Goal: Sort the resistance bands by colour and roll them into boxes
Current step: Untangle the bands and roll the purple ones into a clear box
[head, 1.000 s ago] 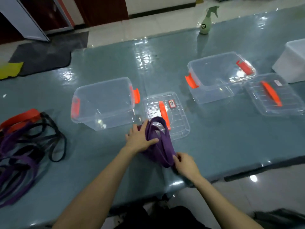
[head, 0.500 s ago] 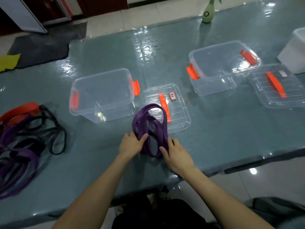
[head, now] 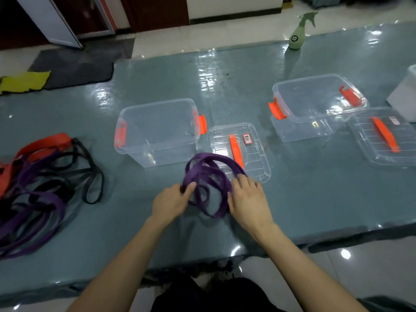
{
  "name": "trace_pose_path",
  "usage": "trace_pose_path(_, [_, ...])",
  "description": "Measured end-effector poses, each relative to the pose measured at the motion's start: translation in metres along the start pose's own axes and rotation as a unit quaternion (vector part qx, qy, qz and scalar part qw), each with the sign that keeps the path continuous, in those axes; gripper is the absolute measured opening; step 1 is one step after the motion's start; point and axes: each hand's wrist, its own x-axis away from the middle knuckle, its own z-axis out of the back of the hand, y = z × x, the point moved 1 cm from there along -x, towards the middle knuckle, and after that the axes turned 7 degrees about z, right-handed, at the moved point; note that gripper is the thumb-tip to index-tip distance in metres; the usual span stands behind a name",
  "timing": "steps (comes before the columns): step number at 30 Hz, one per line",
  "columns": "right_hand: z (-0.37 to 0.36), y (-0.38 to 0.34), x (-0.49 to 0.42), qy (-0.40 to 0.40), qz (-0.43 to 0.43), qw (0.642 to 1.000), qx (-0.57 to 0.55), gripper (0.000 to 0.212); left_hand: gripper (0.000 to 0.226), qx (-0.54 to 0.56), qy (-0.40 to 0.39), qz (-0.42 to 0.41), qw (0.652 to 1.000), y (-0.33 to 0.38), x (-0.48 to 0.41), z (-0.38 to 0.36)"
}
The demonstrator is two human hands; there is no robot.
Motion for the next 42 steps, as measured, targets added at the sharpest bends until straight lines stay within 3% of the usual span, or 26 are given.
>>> trace_pose_path(4, [0.000, -0.071, -0.027, -0.028, 0.116, 0.993, -0.018, 0.033, 0.056, -0.079, 0.136, -0.027, 0.987, -0.067, 0.007, 0.024])
trace_pose_path(11, [-0.025, -0.236, -0.076, -0.066, 0.266, 0.962, -0.019, 0.024, 0.041, -0.143, 0.163, 0.056, 0.974, -0.249, 0.025, 0.069])
trace_pose_path(15, [-0.038, -0.336, -0.105, -0.100, 0.294, 0.950, -0.015, 0.027, 0.046, -0.143, 0.178, 0.085, 0.970, -0.357, 0.032, 0.108])
trace_pose_path(17, [-0.043, -0.383, -0.122, -0.097, 0.298, 0.949, -0.028, 0.028, 0.063, -0.134, 0.205, 0.097, 0.965, -0.407, 0.034, 0.125])
trace_pose_path(21, [-0.055, -0.462, -0.152, -0.101, 0.254, 0.958, -0.085, 0.039, 0.135, -0.064, 0.178, 0.165, 0.968, -0.493, 0.029, 0.146])
trace_pose_path(23, [-0.067, -0.487, -0.161, -0.127, 0.178, 0.965, -0.147, 0.060, 0.151, 0.052, 0.144, 0.221, 0.963, -0.522, 0.021, 0.151])
trace_pose_path(25, [-0.081, -0.501, -0.165, -0.161, 0.090, 0.962, -0.203, 0.075, 0.140, 0.163, 0.101, 0.242, 0.951, -0.538, 0.012, 0.152])
trace_pose_path(29, [-0.098, -0.507, -0.170, -0.136, 0.000, 0.937, -0.321, 0.048, 0.072, 0.252, 0.062, 0.150, 0.954, -0.545, 0.007, 0.150])
trace_pose_path(32, [-0.081, -0.500, -0.186, -0.118, -0.002, 0.923, -0.365, 0.036, 0.067, 0.301, 0.036, 0.100, 0.948, -0.541, 0.001, 0.161])
trace_pose_path(36, [-0.018, -0.491, -0.219, -0.083, 0.006, 0.882, -0.464, 0.034, 0.058, 0.373, 0.152, 0.030, 0.915, -0.529, -0.012, 0.196])
trace_pose_path(38, [0.015, -0.484, -0.231, -0.031, 0.008, 0.872, -0.488, 0.031, 0.060, 0.328, 0.141, 0.003, 0.934, -0.522, -0.022, 0.218])
trace_pose_path(40, [0.044, -0.473, -0.235, 0.036, 0.000, 0.873, -0.486, 0.032, 0.081, 0.194, 0.088, -0.019, 0.977, -0.517, -0.029, 0.236])
trace_pose_path(42, [0.069, -0.456, -0.230, 0.101, -0.029, 0.873, -0.477, 0.034, 0.078, 0.074, 0.110, -0.037, 0.990, -0.512, -0.035, 0.246])
